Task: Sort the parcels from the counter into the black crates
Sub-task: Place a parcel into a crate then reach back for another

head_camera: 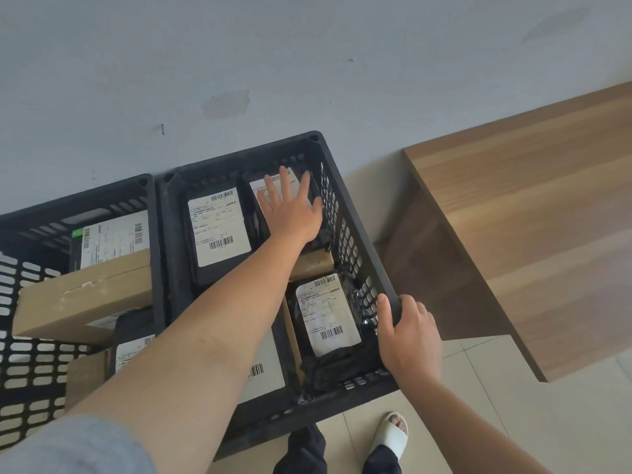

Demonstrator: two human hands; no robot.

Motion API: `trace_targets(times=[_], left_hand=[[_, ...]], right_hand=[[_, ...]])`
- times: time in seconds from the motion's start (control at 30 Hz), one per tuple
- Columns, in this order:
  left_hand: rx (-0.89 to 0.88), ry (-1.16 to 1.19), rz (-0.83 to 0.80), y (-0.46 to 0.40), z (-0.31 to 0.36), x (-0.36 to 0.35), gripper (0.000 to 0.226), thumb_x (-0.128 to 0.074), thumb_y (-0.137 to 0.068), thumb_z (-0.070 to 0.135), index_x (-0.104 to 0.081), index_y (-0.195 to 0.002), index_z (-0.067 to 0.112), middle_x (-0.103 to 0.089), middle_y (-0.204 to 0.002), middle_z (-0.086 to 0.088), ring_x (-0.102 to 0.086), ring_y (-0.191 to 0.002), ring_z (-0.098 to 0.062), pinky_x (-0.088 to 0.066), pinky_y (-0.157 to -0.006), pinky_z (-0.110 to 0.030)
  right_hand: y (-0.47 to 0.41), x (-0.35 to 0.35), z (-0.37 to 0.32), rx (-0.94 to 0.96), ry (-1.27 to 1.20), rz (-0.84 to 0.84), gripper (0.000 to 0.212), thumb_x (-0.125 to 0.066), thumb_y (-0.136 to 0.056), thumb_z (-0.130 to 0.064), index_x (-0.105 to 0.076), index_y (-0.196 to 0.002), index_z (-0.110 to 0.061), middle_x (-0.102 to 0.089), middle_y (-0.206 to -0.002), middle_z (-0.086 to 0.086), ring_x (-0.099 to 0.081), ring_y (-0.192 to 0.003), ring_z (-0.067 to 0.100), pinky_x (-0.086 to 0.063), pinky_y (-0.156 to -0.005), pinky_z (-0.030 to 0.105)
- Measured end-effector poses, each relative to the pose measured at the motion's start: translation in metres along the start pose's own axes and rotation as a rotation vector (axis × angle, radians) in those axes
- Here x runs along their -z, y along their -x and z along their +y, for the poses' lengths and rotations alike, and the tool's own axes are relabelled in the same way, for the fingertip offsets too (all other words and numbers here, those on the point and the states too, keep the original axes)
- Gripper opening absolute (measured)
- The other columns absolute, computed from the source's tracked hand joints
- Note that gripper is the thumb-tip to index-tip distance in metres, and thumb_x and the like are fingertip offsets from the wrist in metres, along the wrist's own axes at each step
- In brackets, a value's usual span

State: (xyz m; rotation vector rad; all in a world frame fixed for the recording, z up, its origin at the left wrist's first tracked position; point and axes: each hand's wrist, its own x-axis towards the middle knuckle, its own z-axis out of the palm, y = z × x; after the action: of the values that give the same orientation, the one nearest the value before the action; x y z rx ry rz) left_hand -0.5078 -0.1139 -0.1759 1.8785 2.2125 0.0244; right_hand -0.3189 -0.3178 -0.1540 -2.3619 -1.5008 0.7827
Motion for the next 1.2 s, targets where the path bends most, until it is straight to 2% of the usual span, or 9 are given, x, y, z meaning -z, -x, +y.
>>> trace_targets(times=[0.27,0.4,0.5,0.6,0.73,0.8,0.87,0.97,1.2], left_hand=[[-0.035,-0.020,-0.084,0.002,-0.010,-0.014,0.066,-0.012,-0.102,0.069,0.004,-0.161,0.044,0.019,-0.171,-0.006,0.020,-0.155,-0.039,0.014,-0.122,-0.057],[-0.006,0.139,-0.005,0.028,-0.003,0.014,0.065,-0.017,-0.104,0.065,0.001,-0.162,0.042,0.011,-0.173,-0.005,0.012,-0.158,-0.035,0.009,-0.125,-0.054],[0.050,0.536,0.065,0.084,0.011,0.035,0.063,-0.029,-0.103,0.059,-0.030,-0.159,0.030,-0.023,-0.169,-0.007,-0.018,-0.157,-0.029,-0.016,-0.128,-0.048],[0.074,0.890,-0.022,0.165,0.029,0.049,0.043,-0.043,-0.107,0.044,-0.059,-0.138,0.019,-0.065,-0.125,0.010,-0.058,-0.116,0.000,-0.043,-0.105,-0.018],[0.156,1.144,-0.080,0.262,0.056,0.051,0.024,-0.052,-0.105,0.028,-0.075,-0.105,0.020,-0.075,-0.098,0.012,-0.070,-0.093,-0.002,-0.057,-0.096,-0.036],[0.185,1.175,-0.129,0.293,0.067,0.049,0.024,-0.054,-0.105,0.024,-0.076,-0.098,0.020,-0.076,-0.095,0.008,-0.072,-0.090,-0.006,-0.059,-0.092,-0.038],[0.203,1.200,-0.170,0.314,0.080,0.049,0.023,-0.056,-0.104,0.023,-0.077,-0.096,0.020,-0.077,-0.096,0.004,-0.073,-0.091,-0.013,-0.060,-0.089,-0.035],[0.241,1.230,-0.201,0.327,0.110,0.049,0.022,-0.056,-0.104,0.021,-0.077,-0.095,0.018,-0.077,-0.097,-0.003,-0.073,-0.094,-0.021,-0.059,-0.085,-0.032],[0.062,1.242,-0.383,0.335,0.226,0.027,0.023,-0.056,-0.104,0.015,-0.078,-0.097,0.015,-0.078,-0.097,-0.008,-0.072,-0.088,-0.020,-0.059,-0.087,-0.040]], right_hand=[[0.000,-0.001,0.001,0.005,0.026,0.003,0.054,-0.032,-0.102,-0.060,-0.060,-0.120,-0.017,-0.065,-0.111,-0.002,-0.055,-0.100,0.016,-0.052,-0.088,0.037],[0.000,0.001,0.000,0.029,0.016,-0.008,0.057,-0.030,-0.102,-0.062,-0.060,-0.120,-0.017,-0.066,-0.114,0.000,-0.058,-0.103,0.018,-0.055,-0.090,0.039],[0.002,0.007,-0.001,0.045,-0.001,-0.043,0.059,-0.032,-0.104,-0.059,-0.057,-0.133,-0.015,-0.064,-0.129,0.004,-0.058,-0.118,0.023,-0.051,-0.098,0.042],[0.004,0.010,-0.002,0.056,-0.047,-0.078,0.061,-0.031,-0.105,-0.059,-0.054,-0.138,-0.013,-0.061,-0.136,0.007,-0.056,-0.125,0.026,-0.049,-0.103,0.044],[0.005,0.022,0.008,0.044,-0.310,-0.198,0.059,-0.036,-0.105,-0.054,-0.050,-0.145,-0.013,-0.056,-0.143,0.010,-0.054,-0.129,0.028,-0.045,-0.108,0.044],[0.008,0.040,0.019,0.031,-0.491,-0.223,0.050,-0.042,-0.106,-0.049,-0.055,-0.141,-0.015,-0.060,-0.138,0.008,-0.057,-0.123,0.024,-0.046,-0.105,0.041],[0.012,0.063,0.039,-0.003,-0.650,-0.201,0.039,-0.046,-0.106,-0.043,-0.060,-0.131,-0.018,-0.065,-0.125,0.001,-0.059,-0.115,0.021,-0.046,-0.098,0.038],[0.027,0.097,0.079,-0.127,-0.875,-0.116,0.029,-0.048,-0.106,-0.041,-0.063,-0.124,-0.022,-0.066,-0.113,-0.005,-0.063,-0.110,0.019,-0.051,-0.102,0.047],[0.049,0.156,0.193,-0.409,-1.217,0.058,0.026,-0.051,-0.107,-0.032,-0.066,-0.115,-0.012,-0.067,-0.112,0.013,-0.065,-0.099,0.027,-0.053,-0.091,0.045]])
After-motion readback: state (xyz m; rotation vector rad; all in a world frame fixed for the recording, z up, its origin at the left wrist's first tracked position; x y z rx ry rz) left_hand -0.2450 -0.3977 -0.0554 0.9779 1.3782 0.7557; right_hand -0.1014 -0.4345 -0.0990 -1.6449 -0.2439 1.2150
